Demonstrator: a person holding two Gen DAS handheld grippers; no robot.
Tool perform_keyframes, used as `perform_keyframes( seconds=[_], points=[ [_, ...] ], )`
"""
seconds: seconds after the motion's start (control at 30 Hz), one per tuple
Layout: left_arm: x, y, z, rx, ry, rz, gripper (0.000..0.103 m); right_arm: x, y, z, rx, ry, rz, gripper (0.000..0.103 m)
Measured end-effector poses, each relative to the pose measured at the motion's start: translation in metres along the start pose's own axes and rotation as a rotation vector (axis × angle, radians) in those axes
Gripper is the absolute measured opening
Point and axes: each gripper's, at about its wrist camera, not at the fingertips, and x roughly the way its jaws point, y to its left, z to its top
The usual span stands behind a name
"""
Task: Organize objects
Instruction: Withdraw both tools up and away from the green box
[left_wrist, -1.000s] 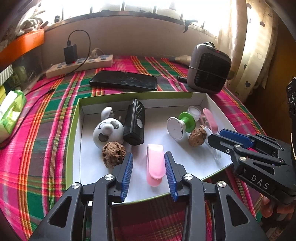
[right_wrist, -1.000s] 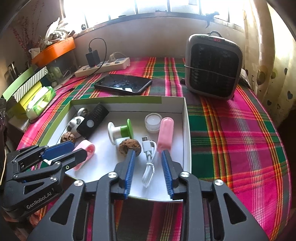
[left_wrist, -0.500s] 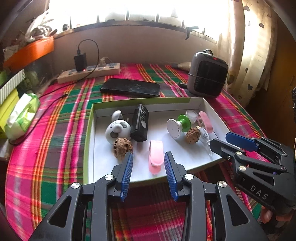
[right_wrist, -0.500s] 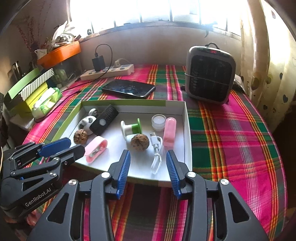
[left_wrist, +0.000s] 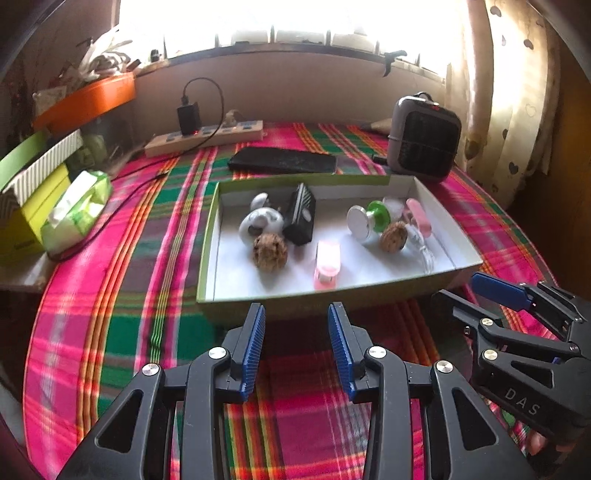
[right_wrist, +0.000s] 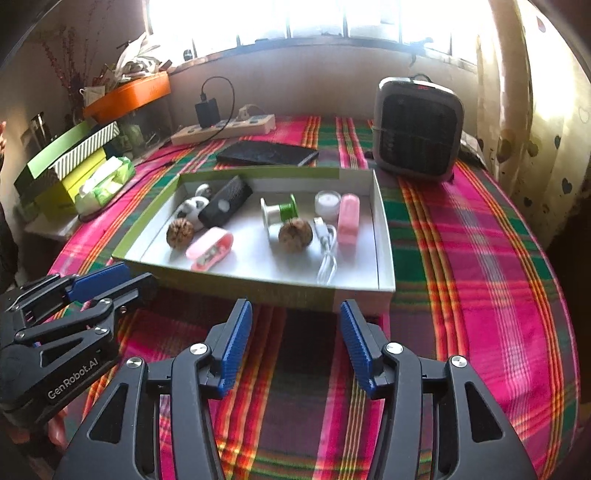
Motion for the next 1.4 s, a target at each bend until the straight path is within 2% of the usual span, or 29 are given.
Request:
perform_keyframes(
  seconds=[0.2,0.27,0.37,0.67,0.77,1.4],
  points=[
    [0.006,0.001,-0.016,-0.009,0.038,0.03,0.034,0.005,-0.001,-0.012,0.017,0.035,-0.005,0.052],
    [0.008,0.002,-0.021,-0.015,0.053,0.028,0.034,0.007,-0.002,-0.016,0.018,0.047,-0.01,0.057],
    [0.014,0.001,-0.025,-0.016,0.077,0.041,0.034,0.01,-0.003,-0.022,0.013,0.053,-0.022,0.057],
    [0.016,0.001,-0.026,-0.018,0.072,0.05,0.035,0.011,-0.003,-0.023,0.004,0.055,-0.036,0.058],
    [0.016,0.0,-0.026,-0.011,0.073,0.054,0.036,0.012,-0.001,-0.023,-0.012,0.062,-0.069,0.059],
    [0.016,-0.001,-0.025,-0.014,0.074,0.051,0.037,0.012,0.0,-0.023,-0.018,0.064,-0.073,0.061]
  ],
)
